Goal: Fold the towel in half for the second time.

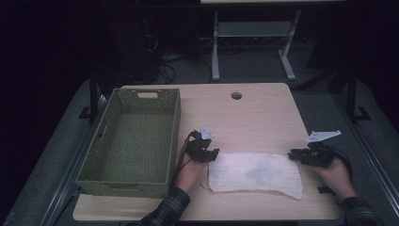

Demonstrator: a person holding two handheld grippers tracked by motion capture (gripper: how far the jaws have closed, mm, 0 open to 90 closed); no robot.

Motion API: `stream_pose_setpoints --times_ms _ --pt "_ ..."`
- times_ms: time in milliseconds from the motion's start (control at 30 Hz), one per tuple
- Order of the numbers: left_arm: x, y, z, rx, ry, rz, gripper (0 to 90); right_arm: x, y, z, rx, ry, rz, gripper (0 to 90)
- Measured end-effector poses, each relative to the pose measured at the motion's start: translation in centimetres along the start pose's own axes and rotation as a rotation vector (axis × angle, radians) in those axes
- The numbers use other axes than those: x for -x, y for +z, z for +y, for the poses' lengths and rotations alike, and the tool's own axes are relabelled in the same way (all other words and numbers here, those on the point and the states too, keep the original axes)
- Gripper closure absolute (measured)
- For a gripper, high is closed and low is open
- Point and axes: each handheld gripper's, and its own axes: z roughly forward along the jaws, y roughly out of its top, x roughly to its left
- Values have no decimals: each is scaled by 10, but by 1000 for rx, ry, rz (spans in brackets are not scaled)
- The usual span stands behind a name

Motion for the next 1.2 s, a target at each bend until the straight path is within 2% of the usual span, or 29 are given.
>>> stream_pose_setpoints --times_ms 133,267,433,533,667,767,833,967,1133,1200 --pt "-2 3 -3 -16 2 19 531 -2 0 -1 2 -5 14 838" --pt "-4 5 -5 -40 -12 24 540 -5 1 0 0 -25 -2 852" --pt "-5 12 -9 -70 -11 25 585 -5 0 0 -5 -20 -1 855" --pt "-5 12 -9 -60 -11 5 661 -6 1 0 2 -39 -7 863" --pt "-2 13 -10 -51 -22 -38 832 -7 0 0 -1 -49 -20 871" --pt "-1 13 -9 -45 -31 -34 857 -4 -2 1 4 -34 -29 871" --pt "-2 12 -7 -32 -44 -42 860 -2 -5 2 17 -14 -33 871" --pt "-1 7 0 8 -44 -44 860 5 -10 6 46 -6 -57 871" --pt "-5 -1 12 89 -25 6 859 18 -8 17 65 7 -90 872" --pt "-7 -2 14 103 -26 16 859 21 -6 23 74 7 -99 872"
